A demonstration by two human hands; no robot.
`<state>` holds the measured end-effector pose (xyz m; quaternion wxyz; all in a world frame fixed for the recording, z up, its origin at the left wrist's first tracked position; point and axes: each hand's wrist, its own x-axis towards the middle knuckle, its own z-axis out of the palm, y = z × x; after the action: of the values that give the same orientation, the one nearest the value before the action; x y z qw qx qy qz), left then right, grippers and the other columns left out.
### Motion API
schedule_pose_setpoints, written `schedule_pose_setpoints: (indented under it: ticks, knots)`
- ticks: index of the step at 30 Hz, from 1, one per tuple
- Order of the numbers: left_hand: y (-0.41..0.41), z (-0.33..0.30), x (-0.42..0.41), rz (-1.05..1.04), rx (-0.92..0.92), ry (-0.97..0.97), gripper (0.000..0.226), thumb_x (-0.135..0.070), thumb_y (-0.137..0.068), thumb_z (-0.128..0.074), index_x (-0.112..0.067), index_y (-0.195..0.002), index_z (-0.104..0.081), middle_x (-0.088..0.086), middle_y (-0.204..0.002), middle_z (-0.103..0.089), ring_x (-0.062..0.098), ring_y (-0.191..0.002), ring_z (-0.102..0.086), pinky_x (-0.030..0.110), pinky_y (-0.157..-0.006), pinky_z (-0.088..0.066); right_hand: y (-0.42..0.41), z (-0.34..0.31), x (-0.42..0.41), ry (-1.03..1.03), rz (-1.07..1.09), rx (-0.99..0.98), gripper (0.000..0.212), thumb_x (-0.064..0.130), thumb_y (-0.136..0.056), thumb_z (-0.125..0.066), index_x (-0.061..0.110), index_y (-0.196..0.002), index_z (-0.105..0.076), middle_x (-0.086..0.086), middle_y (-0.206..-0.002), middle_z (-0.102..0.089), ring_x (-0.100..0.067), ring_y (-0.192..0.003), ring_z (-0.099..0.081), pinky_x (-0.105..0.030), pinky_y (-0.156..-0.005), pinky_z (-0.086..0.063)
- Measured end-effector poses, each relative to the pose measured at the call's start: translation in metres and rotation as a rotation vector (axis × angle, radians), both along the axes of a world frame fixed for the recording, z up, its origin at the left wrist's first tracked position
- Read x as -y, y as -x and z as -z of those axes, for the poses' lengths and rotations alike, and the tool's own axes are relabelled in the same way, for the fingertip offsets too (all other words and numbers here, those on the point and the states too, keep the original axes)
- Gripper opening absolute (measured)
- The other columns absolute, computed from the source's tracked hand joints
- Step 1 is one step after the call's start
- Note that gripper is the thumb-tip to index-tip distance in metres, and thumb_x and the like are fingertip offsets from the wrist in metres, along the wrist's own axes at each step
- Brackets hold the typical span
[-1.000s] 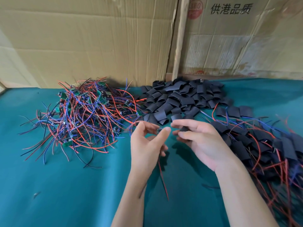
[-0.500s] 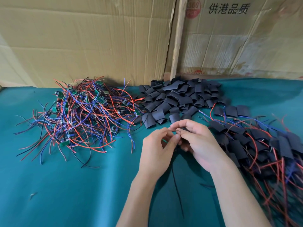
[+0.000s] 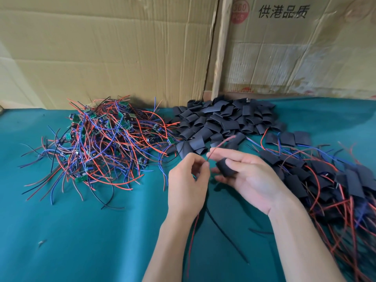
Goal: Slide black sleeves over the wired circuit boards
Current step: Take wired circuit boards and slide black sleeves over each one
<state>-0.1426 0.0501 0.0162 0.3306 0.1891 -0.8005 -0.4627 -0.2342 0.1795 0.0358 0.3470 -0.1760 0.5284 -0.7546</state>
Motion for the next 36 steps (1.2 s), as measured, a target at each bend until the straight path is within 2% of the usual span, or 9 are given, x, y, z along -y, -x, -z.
schedule_pose_setpoints:
  ticks: [4,7,11,17,21,25,28,32,36]
  knots:
    - [0.0,-0.001,-0.001,0.027,0.045,-0.114,0.023,-0.006,-0.086,-0.062,-0.028,-0.092,-0.069,-0.008,-0.064,-0.057,0.018,-0.056,-0.051,0.021,-0.055,-0.044,0.004,0.0,-0.006,0.084,0.079,0.009,0.035,-0.009,-0.093,-0.052,-0.005,-0.122,-0.07,-0.028,-0.129,-0.065,-0.03,-0.108,-0.066,-0.046,-0.098,-0.057]
    - [0.0,-0.004,-0.001,0.048,0.071,-0.151,0.027,-0.001,-0.082,-0.059,-0.025,-0.089,-0.07,-0.008,-0.057,-0.049,0.008,-0.05,-0.044,0.016,-0.051,-0.042,0.006,0.0,-0.008,0.158,0.188,0.009,0.035,-0.004,-0.08,-0.064,-0.001,-0.114,-0.075,-0.02,-0.113,-0.072,-0.028,-0.108,-0.068,-0.049,-0.096,-0.058]
    - [0.0,-0.005,0.0,0.055,0.081,-0.186,0.027,0.001,-0.082,-0.057,-0.022,-0.086,-0.069,-0.008,-0.056,-0.043,0.006,-0.05,-0.039,0.013,-0.05,-0.039,0.012,-0.002,-0.011,0.258,0.395,0.039,0.028,-0.004,-0.073,-0.071,0.008,-0.097,-0.079,-0.013,-0.101,-0.071,-0.027,-0.104,-0.068,-0.051,-0.093,-0.058]
    - [0.0,-0.004,-0.002,0.069,0.115,-0.137,0.027,-0.002,-0.081,-0.059,-0.027,-0.085,-0.067,0.001,-0.058,-0.049,0.005,-0.05,-0.041,0.018,-0.051,-0.045,0.015,-0.008,-0.014,0.356,0.615,0.113,0.015,-0.005,-0.073,-0.073,0.01,-0.07,-0.076,-0.011,-0.083,-0.074,-0.028,-0.092,-0.073,-0.043,-0.094,-0.059]
    - [0.001,-0.002,-0.004,0.07,0.135,-0.08,0.027,-0.003,-0.08,-0.061,-0.03,-0.084,-0.066,0.003,-0.061,-0.053,0.006,-0.051,-0.042,0.014,-0.052,-0.038,0.012,-0.012,-0.01,0.393,0.7,0.104,0.016,0.001,-0.067,-0.08,0.001,-0.08,-0.071,-0.017,-0.091,-0.074,-0.028,-0.088,-0.074,-0.035,-0.088,-0.06]
    - [0.003,0.001,-0.004,0.065,0.164,-0.062,0.026,-0.006,-0.079,-0.062,-0.031,-0.083,-0.066,-0.008,-0.054,-0.049,0.007,-0.051,-0.042,0.028,-0.057,-0.047,0.008,-0.014,-0.003,0.329,0.815,0.097,0.016,-0.001,-0.076,-0.082,0.005,-0.081,-0.068,-0.02,-0.107,-0.075,-0.027,-0.101,-0.074,-0.035,-0.089,-0.06]
    - [0.003,0.002,-0.003,0.069,0.174,-0.047,0.024,-0.008,-0.079,-0.063,-0.031,-0.083,-0.066,-0.009,-0.055,-0.05,0.008,-0.052,-0.042,0.03,-0.057,-0.046,0.005,-0.015,0.0,0.288,0.877,0.083,0.019,0.0,-0.082,-0.081,0.012,-0.077,-0.067,-0.016,-0.11,-0.076,-0.024,-0.105,-0.075,-0.029,-0.082,-0.06]
    - [0.003,0.003,-0.004,0.067,0.176,-0.03,0.022,-0.009,-0.077,-0.063,-0.03,-0.083,-0.065,-0.008,-0.056,-0.05,0.009,-0.053,-0.042,0.023,-0.054,-0.038,0.002,-0.012,0.005,0.189,0.868,0.02,0.022,0.002,-0.082,-0.082,0.014,-0.074,-0.065,-0.007,-0.104,-0.078,-0.02,-0.099,-0.075,-0.027,-0.075,-0.056]
    - [0.003,0.003,-0.004,0.078,0.149,-0.034,0.025,-0.006,-0.08,-0.063,-0.03,-0.085,-0.067,-0.004,-0.058,-0.054,0.013,-0.054,-0.049,0.023,-0.056,-0.043,-0.003,-0.009,0.014,0.083,0.855,-0.126,0.024,-0.003,-0.079,-0.083,0.01,-0.076,-0.062,-0.004,-0.092,-0.079,-0.016,-0.084,-0.075,-0.026,-0.073,-0.058]
